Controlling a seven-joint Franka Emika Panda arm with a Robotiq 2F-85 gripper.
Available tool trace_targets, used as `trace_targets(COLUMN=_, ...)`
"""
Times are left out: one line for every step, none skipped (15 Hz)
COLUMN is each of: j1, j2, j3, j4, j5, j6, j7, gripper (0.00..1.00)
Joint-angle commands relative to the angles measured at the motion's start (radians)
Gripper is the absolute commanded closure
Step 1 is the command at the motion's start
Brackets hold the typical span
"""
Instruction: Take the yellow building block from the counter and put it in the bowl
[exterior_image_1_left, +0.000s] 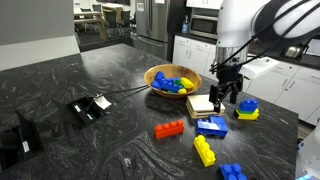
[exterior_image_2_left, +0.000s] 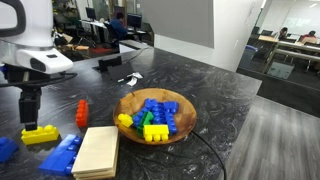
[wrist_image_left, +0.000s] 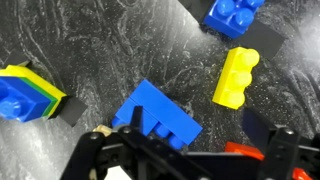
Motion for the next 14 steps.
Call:
trace_targets(j1=0.011, j2=0.022, j3=0.005, j4=0.006, j5=0.007, j6=0.015, j7=0.041, gripper=0.0)
trace_targets(j1=0.018, j2=0.039, j3=0.011, j4=0.009, j5=0.01, j6=0.027, j7=0.068, gripper=0.0)
trace_targets(j1=0.022, j2=0.047, j3=0.013, j4=0.012, j5=0.01, j6=0.031, j7=0.082, gripper=0.0)
trace_targets(j1=0.022, j2=0.048, j3=0.012, j4=0.014, j5=0.01, j6=0.031, j7=0.086, gripper=0.0)
trace_targets(j1=0.021, j2=0.047, j3=0.011, j4=0.016, j5=0.01, j6=0.031, j7=0.087, gripper=0.0)
trace_targets(j1=0.021, j2=0.046, j3=0.011, j4=0.016, j5=0.01, j6=0.031, j7=0.087, gripper=0.0)
trace_targets(j1=0.021, j2=0.046, j3=0.011, j4=0.016, j5=0.01, j6=0.031, j7=0.087, gripper=0.0)
trace_targets(j1=0.021, j2=0.046, j3=0.011, j4=0.016, j5=0.01, j6=0.031, j7=0.087, gripper=0.0)
trace_targets(j1=0.021, j2=0.046, j3=0.011, j4=0.016, j5=0.01, j6=0.031, j7=0.087, gripper=0.0)
trace_targets(j1=0.019, j2=0.05, j3=0.017, j4=0.002, j5=0.013, j6=0.066, j7=0.115, gripper=0.0)
trace_targets(j1=0.021, j2=0.055, j3=0.019, j4=-0.009, j5=0.034, j6=0.092, j7=0.136, gripper=0.0)
trace_targets(j1=0.029, j2=0.063, j3=0.026, j4=-0.026, j5=0.055, j6=0.134, j7=0.163, gripper=0.0)
trace_targets(j1=0.038, j2=0.074, j3=0.038, j4=-0.038, j5=0.063, j6=0.167, j7=0.201, gripper=0.0)
trace_targets(j1=0.054, j2=0.088, j3=0.056, j4=-0.05, j5=0.066, j6=0.207, j7=0.241, gripper=0.0)
